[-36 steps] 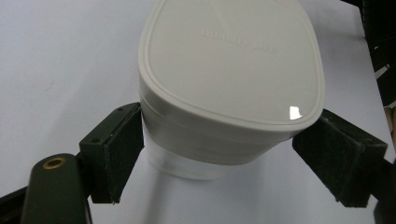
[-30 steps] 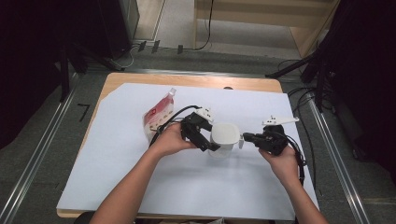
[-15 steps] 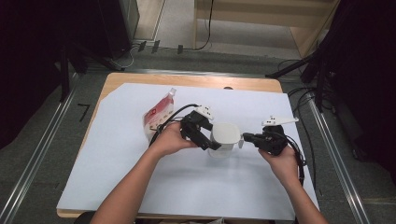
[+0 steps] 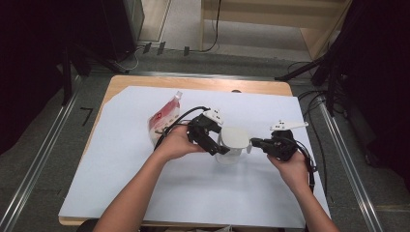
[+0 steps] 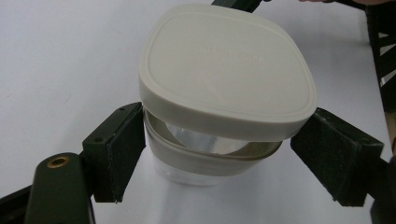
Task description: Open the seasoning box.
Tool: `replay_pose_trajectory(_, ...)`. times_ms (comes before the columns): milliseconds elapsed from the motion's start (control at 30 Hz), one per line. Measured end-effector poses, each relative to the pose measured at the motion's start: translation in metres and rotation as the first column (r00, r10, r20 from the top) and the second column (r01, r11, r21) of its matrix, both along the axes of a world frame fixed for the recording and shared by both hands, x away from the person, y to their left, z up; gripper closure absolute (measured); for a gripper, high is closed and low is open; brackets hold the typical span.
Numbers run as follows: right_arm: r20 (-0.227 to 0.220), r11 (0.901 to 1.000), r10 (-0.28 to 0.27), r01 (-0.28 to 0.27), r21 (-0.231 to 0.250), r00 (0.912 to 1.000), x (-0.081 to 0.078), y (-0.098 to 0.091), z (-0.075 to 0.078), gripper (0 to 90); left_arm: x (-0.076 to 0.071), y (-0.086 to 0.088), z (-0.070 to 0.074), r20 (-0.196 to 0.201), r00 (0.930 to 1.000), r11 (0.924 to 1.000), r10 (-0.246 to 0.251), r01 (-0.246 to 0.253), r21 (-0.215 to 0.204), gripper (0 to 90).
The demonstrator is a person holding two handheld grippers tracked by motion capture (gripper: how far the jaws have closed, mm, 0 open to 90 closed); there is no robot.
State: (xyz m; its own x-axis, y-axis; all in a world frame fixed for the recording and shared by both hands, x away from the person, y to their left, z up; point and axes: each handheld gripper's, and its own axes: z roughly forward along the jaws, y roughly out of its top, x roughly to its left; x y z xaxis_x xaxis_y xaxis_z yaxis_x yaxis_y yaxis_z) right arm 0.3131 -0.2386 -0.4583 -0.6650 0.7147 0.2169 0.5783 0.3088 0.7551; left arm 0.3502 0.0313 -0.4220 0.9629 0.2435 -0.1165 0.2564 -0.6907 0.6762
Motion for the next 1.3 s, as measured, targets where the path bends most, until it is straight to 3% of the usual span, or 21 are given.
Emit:
replay_pose_trajectory(200, 0.0, 1.0, 0.001, -0.001, -0.001, 1.0, -0.001, 0.0, 0.0, 90.0, -0.001, -0.001, 0.009, -0.008, 0.9998, 0.9997, 0.019, -0.019, -0.016, 19.5)
replay_pose_trajectory(300, 0.001, 1.0, 0.004, -0.004, 0.001, 1.0, 0.0, 0.0, 0.0, 90.0, -0.004, 0.0, 0.014, 0.02, 0.9998, 0.9999, 0.006, -0.006, -0.008, 23.4)
replay_pose_trajectory(333, 0.001, 1.0, 0.006, -0.006, 0.001, 1.0, -0.001, 0.0, 0.001, 90.0, -0.004, 0.001, 0.016, -0.011, 0.9997, 0.9996, -0.022, 0.022, -0.018, 26.2)
replay_pose_trajectory(367, 0.002, 1.0, 0.005, -0.005, -0.001, 1.0, -0.001, 0.0, 0.001, 90.0, -0.004, 0.001, 0.017, -0.04, 0.9978, 0.9978, -0.052, 0.05, -0.044, 43.9)
replay_pose_trajectory(433, 0.001, 1.0, 0.006, -0.006, -0.002, 1.0, -0.001, 0.001, 0.001, 90.0, -0.006, -0.003, 0.018, -0.021, 0.9986, 0.9982, -0.048, 0.048, -0.035, 45.2)
replay_pose_trajectory(600, 0.004, 1.0, 0.007, -0.007, -0.005, 1.0, -0.001, 0.001, 0.001, 90.0, -0.007, -0.005, 0.017, -0.036, 0.9966, 0.997, -0.075, 0.074, -0.021, 53.4)
replay_pose_trajectory(700, 0.001, 1.0, 0.009, -0.009, -0.005, 1.0, -0.001, 0.001, 0.0, 90.0, -0.009, -0.006, 0.02, -0.032, 0.9957, 0.9957, -0.087, 0.086, -0.034, 61.0)
replay_pose_trajectory(933, -0.002, 0.9998, 0.013, -0.013, -0.017, 0.9999, -0.001, 0.001, 0.0, 90.0, -0.013, -0.01, 0.027, -0.033, 0.9918, 0.9923, -0.124, 0.123, -0.014, 79.7)
replay_pose_trajectory(1300, -0.014, 0.9999, 0.015, -0.015, -0.007, 0.9998, -0.001, 0.0, -0.001, 90.0, -0.004, -0.019, 0.024, -0.116, 0.9877, 0.9943, -0.105, 0.103, -0.03, 90.0)
